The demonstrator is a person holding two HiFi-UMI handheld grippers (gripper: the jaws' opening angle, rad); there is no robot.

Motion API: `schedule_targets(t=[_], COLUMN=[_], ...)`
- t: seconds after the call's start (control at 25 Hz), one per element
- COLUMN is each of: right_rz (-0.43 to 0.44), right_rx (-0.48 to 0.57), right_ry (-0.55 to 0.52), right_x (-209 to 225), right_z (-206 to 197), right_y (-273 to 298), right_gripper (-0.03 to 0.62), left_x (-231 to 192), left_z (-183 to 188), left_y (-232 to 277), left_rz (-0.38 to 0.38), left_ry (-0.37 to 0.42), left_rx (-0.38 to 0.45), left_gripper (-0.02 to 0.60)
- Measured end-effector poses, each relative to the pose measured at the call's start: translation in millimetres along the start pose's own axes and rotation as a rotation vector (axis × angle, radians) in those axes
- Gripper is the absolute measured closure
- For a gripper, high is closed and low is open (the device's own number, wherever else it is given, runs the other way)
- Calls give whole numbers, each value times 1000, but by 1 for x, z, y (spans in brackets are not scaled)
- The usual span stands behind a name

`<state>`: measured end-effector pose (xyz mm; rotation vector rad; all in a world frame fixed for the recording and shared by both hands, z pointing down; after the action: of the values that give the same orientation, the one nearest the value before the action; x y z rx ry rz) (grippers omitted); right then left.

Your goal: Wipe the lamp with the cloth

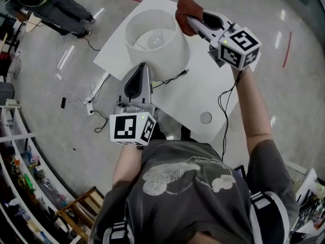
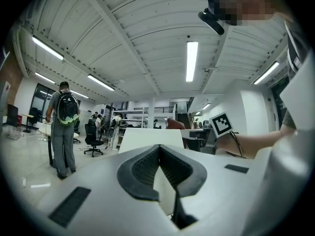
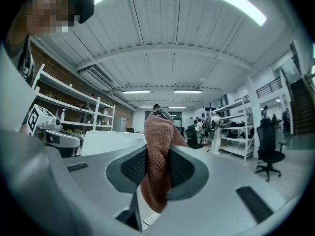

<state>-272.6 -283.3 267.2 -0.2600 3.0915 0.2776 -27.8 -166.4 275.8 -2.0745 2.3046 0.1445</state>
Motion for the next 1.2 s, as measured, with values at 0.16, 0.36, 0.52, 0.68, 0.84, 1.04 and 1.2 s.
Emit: schedule_targets(t=[0.16,0.36,0.52,0.68,0.84,1.04,1.2], right_rz=[76,110,121,115,98,79,37], right_rx=[-25,-52,-79,-125,-170,-235,-238], right_ry=[-99,-128,-89,-46,-9,69,108], right_x=[-4,-7,-4,2,7,11,11], right_z=[-2,-18,-34,-57,-83,-122,-127], right_y=[19,28,37,41,43,38,26], right_gripper=[503,503,503,503,503,503,503], left_x=[1,-2,-6,-3,-1,-3,-6], left_z=[-8,-20,-25,-36,-44,-50,-49], left_y=[4,4,2,1,-1,-3,-4], left_rz=[26,33,38,40,42,42,34], left_ry=[4,-20,-27,-33,-37,-46,-48], left_rx=[-15,-22,-34,-43,-71,-76,-66], left_gripper=[574,574,574,574,574,574,574])
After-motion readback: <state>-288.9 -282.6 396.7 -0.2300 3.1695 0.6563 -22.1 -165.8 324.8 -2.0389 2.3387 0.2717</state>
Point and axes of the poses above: the fingertips, and each gripper's own axes: y forward along the fingers, x to its right, z out of its top, the point moved 7 cm from there along -y, backward along the fingers, and after that the axes turned 7 degrees about -x, right-handed, at the moved point
